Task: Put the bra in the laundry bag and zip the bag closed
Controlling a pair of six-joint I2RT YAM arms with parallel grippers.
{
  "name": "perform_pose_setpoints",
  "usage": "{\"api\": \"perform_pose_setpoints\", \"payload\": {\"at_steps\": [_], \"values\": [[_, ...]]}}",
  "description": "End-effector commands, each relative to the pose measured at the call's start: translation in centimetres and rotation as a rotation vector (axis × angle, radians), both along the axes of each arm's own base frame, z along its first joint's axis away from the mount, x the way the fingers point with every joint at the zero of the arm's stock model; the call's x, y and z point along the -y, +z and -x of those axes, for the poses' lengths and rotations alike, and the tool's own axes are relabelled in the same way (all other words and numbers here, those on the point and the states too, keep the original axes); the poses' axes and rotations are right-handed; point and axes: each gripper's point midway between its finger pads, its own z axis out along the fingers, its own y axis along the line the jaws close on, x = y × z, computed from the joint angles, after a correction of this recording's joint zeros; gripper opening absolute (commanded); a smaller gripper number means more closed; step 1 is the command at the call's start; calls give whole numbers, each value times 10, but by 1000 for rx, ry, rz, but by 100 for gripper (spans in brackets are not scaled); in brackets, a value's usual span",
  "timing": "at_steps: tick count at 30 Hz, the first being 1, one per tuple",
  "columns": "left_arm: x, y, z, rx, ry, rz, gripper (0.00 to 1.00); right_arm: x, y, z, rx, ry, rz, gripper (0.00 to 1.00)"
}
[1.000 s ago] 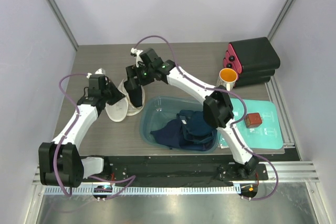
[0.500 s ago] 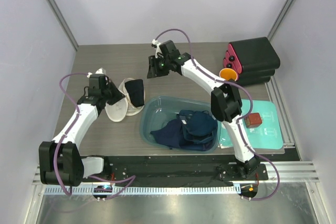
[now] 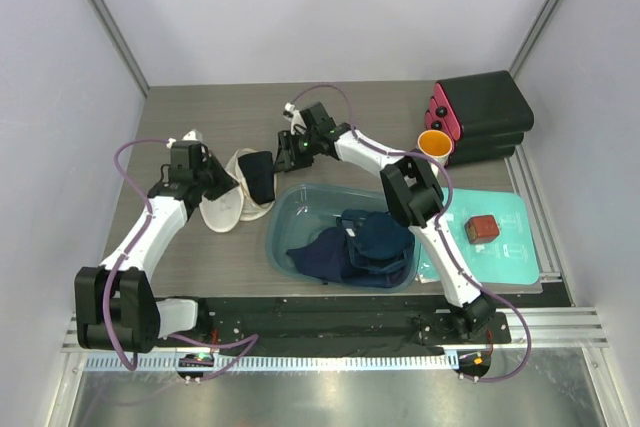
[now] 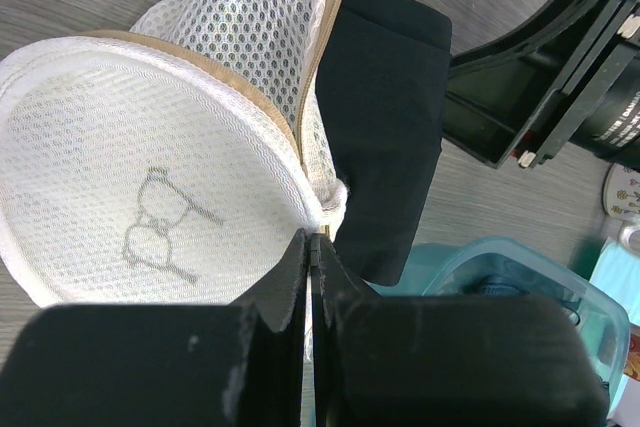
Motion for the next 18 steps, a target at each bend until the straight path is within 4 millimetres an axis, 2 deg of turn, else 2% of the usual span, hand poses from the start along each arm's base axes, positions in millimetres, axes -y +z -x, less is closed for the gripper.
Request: {"api": "perform_pose_setpoints", "payload": {"at_steps": [1, 5, 8, 11, 12, 14, 16, 17, 18], "values": [[3, 16, -10, 48, -20, 0, 0, -17, 25, 5, 24, 29, -99, 51], [2, 16, -10, 51, -15, -4, 0, -24, 23, 11, 5, 41, -108, 50], [3, 18, -9, 50, -19, 1, 0, -32, 17, 17, -12, 55, -114, 45], [2, 18, -8, 49, -16, -3, 0, -35, 19, 17, -14, 51, -119, 29], [2, 18, -8, 50, -16, -5, 0, -34, 20, 16, -11, 45, -116, 18], [0, 16, -6, 41, -9, -13, 0, -31, 25, 11, 20, 21, -98, 12], [-1, 15, -5, 39, 1, -13, 0, -24, 39, 7, 55, -8, -80, 2], [-1, 16, -5, 39, 7, -8, 0, -18, 41, 7, 58, -18, -49, 1], [-1, 17, -4, 42, 10, -4, 0, -15, 55, 2, 92, -44, -36, 1]]}}
